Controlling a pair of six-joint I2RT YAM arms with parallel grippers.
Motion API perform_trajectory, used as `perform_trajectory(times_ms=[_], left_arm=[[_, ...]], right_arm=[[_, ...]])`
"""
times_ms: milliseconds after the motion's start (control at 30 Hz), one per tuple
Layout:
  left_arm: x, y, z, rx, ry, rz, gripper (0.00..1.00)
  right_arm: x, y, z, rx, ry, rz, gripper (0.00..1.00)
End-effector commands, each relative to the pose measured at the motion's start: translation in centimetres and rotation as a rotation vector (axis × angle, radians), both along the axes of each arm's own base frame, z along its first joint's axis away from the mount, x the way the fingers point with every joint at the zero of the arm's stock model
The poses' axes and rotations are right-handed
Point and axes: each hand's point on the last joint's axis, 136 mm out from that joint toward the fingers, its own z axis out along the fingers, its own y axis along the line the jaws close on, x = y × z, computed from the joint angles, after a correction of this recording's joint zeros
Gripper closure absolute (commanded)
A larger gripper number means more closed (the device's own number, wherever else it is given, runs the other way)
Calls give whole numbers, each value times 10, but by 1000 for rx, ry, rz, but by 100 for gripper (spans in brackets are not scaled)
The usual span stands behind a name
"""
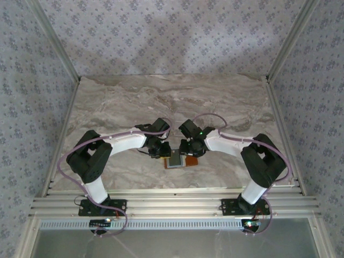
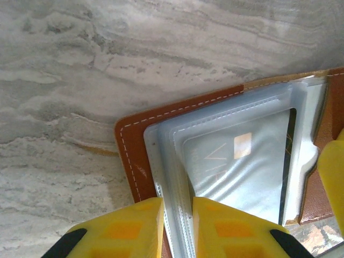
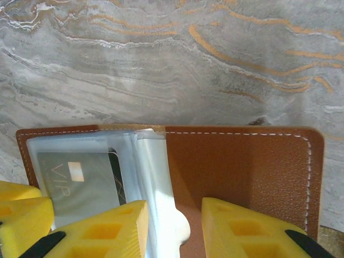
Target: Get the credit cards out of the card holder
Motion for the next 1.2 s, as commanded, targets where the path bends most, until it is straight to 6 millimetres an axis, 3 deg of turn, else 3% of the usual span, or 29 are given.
perform_trajectory(times_ms=[0, 200, 567, 1167], left_arm=[[-13, 19, -19, 103, 48, -6, 78], [-12, 19, -19, 104, 47, -4, 77], [-12, 20, -20, 109, 44, -3, 76], [-11, 25, -17, 129, 29, 1, 74]], right_arm=[[-3, 9, -8, 52, 25, 36, 67], [-7, 15, -13, 74, 40, 71, 66], [-12, 1, -26, -6, 73, 62, 63], [-10, -11, -27, -79, 58, 37, 70]])
